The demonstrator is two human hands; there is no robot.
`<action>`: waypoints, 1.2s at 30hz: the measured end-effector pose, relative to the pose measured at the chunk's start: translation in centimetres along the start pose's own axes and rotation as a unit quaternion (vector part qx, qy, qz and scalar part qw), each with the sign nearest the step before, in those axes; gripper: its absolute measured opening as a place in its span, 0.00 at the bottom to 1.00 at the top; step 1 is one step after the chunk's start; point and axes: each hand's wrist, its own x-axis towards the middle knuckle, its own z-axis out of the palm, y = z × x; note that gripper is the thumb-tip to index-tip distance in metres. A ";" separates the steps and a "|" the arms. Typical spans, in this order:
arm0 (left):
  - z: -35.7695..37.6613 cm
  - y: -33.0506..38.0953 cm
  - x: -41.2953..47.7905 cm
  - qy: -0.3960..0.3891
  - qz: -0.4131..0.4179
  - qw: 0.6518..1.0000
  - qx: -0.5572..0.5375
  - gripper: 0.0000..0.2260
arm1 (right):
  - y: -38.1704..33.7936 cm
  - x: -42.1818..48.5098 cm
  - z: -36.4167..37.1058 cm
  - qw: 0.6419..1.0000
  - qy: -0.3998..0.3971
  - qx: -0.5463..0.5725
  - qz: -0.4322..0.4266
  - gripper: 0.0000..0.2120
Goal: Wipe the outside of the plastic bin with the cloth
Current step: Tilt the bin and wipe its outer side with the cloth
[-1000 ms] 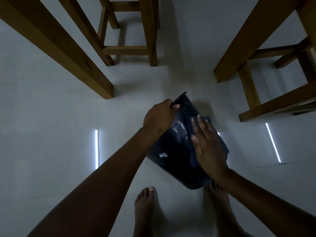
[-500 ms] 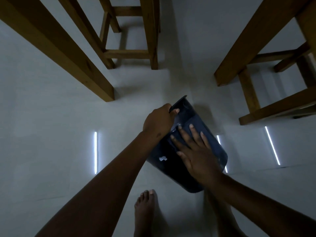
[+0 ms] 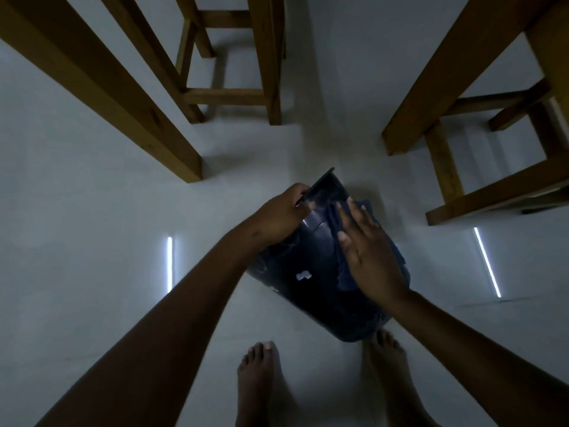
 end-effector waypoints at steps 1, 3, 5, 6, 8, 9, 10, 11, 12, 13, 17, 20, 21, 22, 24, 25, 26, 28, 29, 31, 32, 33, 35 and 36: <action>0.0 -0.8 -0.7 0.008 0.010 1.000 0.004 0.13 | 0.2 0.1 -0.1 1.000 -0.001 0.019 0.014 0.25; 0.5 -2.0 -1.7 0.049 0.022 0.998 0.032 0.13 | -0.3 -1.2 0.2 1.000 0.001 -0.002 0.025 0.25; 0.8 -2.2 -1.4 0.065 0.029 0.997 0.034 0.11 | -1.8 -3.4 1.2 0.996 -0.008 -0.083 -0.014 0.26; 0.9 -2.1 -1.0 0.063 0.033 0.997 0.032 0.10 | -2.5 -4.3 1.6 0.992 -0.021 -0.115 -0.043 0.26; 0.8 -1.6 -0.2 0.059 0.041 0.997 0.030 0.08 | -2.7 -3.9 1.7 0.986 -0.025 -0.137 -0.095 0.25; 0.8 -1.3 0.2 0.061 0.043 0.997 0.032 0.08 | -2.3 -2.8 1.3 0.985 -0.018 -0.130 -0.108 0.25; 0.9 -1.1 0.5 0.063 0.042 0.996 0.037 0.10 | -1.8 -1.5 0.8 0.989 -0.014 -0.109 -0.102 0.25; 1.1 -0.9 0.7 0.065 0.038 0.996 0.044 0.12 | -1.2 -0.4 0.2 0.995 -0.007 -0.072 -0.075 0.24; 1.2 -0.7 0.8 0.065 0.032 0.996 0.050 0.13 | -0.5 0.1 -0.2 0.999 0.009 -0.021 -0.029 0.24; 1.3 -0.6 0.8 0.067 0.027 0.996 0.052 0.14 | -0.1 -0.1 -0.4 0.999 0.025 0.017 0.020 0.23; 1.1 -1.0 0.5 0.069 0.021 0.996 0.045 0.13 | -1.5 -4.2 1.2 0.997 0.008 -0.082 -0.005 0.25; 0.9 -0.7 0.9 0.073 0.024 0.996 0.040 0.13 | -2.1 -2.7 0.9 0.991 -0.016 -0.109 -0.073 0.24; 1.0 -0.4 1.0 0.071 0.027 0.996 0.040 0.13 | -2.0 -1.6 0.7 0.992 -0.009 -0.099 -0.075 0.24; 1.1 -0.2 1.1 0.070 0.029 0.996 0.041 0.13 | -1.7 -0.6 0.4 0.995 -0.001 -0.076 -0.061 0.24; 1.3 -0.1 1.1 0.068 0.024 0.996 0.044 0.13 | -0.5 0.4 -0.2 1.000 0.018 -0.012 0.001 0.24; 1.3 -0.3 1.0 0.069 0.019 0.996 0.046 0.13 | 0.0 0.0 -0.2 0.999 0.023 0.007 0.030 0.24; 1.3 -0.6 0.9 0.071 0.014 0.996 0.048 0.13 | 0.1 -0.9 0.0 0.999 0.024 0.004 0.046 0.24; 1.3 -1.1 0.8 0.077 0.010 0.996 0.050 0.12 | -0.5 -3.3 0.9 0.997 0.015 -0.070 0.021 0.25; 1.3 -1.2 0.8 0.078 0.009 0.996 0.049 0.12 | -1.2 -4.3 1.4 0.995 0.003 -0.103 -0.009 0.25; 1.3 -1.1 1.3 0.074 0.010 0.996 0.045 0.12 | -2.4 -5.1 2.1 0.989 -0.012 -0.138 -0.058 0.25; 1.4 -0.9 1.5 0.074 0.013 0.996 0.041 0.12 | -2.6 -4.7 2.1 0.988 -0.013 -0.141 -0.068 0.25; 1.4 -0.8 1.5 0.078 0.022 0.996 0.039 0.12 | -2.7 -4.1 1.8 0.989 -0.011 -0.133 -0.067 0.24; 1.3 -0.9 1.0 0.086 0.047 0.994 0.041 0.13 | -2.3 -2.5 0.9 0.994 0.003 -0.095 -0.049 0.23; 1.2 -1.3 0.5 0.083 0.057 0.994 0.043 0.14 | -1.7 -1.5 0.3 0.997 0.012 -0.070 -0.032 0.23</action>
